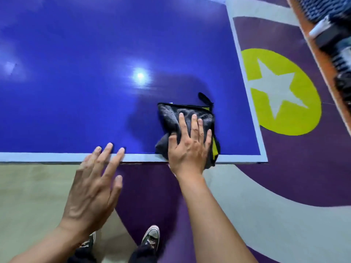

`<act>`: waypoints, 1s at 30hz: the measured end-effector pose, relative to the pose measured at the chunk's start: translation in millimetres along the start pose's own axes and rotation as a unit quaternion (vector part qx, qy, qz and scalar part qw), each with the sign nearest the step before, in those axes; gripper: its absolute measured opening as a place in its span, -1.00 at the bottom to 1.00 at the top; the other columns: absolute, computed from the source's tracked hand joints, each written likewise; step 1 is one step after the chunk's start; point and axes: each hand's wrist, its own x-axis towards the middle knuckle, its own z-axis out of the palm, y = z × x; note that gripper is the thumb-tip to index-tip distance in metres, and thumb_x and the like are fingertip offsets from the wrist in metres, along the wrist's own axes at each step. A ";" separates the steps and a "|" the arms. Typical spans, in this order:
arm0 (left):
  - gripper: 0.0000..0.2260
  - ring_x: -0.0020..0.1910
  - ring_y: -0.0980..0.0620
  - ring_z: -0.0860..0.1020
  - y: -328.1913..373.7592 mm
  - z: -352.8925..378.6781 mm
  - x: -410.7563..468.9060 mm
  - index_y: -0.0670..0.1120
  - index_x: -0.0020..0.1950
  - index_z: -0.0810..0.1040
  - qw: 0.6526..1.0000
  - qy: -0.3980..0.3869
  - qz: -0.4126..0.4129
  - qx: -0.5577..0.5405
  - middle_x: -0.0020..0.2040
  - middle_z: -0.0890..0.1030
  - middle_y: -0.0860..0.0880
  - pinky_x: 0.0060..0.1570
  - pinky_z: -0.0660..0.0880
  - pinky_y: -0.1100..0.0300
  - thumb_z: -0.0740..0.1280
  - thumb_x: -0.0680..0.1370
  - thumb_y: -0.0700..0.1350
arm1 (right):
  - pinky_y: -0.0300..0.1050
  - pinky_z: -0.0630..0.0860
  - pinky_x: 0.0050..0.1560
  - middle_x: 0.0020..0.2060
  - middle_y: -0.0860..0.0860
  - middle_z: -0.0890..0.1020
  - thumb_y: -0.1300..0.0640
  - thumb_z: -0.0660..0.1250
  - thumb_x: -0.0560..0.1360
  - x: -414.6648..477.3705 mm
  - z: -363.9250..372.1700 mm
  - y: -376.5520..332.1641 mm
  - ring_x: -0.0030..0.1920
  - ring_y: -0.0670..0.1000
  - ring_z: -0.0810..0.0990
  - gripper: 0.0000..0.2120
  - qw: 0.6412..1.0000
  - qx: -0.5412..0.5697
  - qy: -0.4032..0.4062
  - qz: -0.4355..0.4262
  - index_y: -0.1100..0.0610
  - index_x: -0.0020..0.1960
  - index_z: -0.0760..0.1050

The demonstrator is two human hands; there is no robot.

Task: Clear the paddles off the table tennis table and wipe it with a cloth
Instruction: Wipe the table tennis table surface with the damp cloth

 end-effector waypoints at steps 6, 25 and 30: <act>-0.47 0.55 -0.25 0.26 61.6 30.6 18.7 -0.02 0.55 0.36 1.000 0.004 -0.002 0.025 0.56 0.30 -0.18 0.53 0.15 -0.21 0.10 0.57 0.03 | 0.19 -0.07 0.62 0.64 0.04 0.17 -0.24 -0.03 0.60 29.4 -29.9 129.0 0.63 0.07 0.09 -0.39 0.997 -0.044 0.013 0.056 -0.16 0.64 0.13; -0.47 0.52 -0.12 0.35 48.8 6.3 22.6 -0.05 0.51 0.43 0.999 -0.034 0.003 -0.031 0.52 0.39 -0.07 0.47 0.20 -0.01 0.17 0.51 -0.06 | 0.20 -0.17 0.62 0.65 0.08 0.11 -0.15 -0.02 0.60 94.2 -31.0 122.7 0.65 0.07 0.02 -0.38 0.999 -0.027 -0.009 0.029 -0.10 0.65 0.12; -0.52 0.47 -0.10 0.42 14.6 -15.8 14.2 -0.10 0.42 0.51 0.998 -0.022 -0.012 -0.065 0.46 0.47 -0.09 0.42 0.37 0.00 0.27 0.49 -0.12 | 0.22 -0.14 0.61 0.63 0.12 0.16 -0.14 0.00 0.60 56.6 -13.8 50.1 0.64 0.11 0.07 -0.38 1.000 -0.018 0.011 0.023 -0.07 0.64 0.16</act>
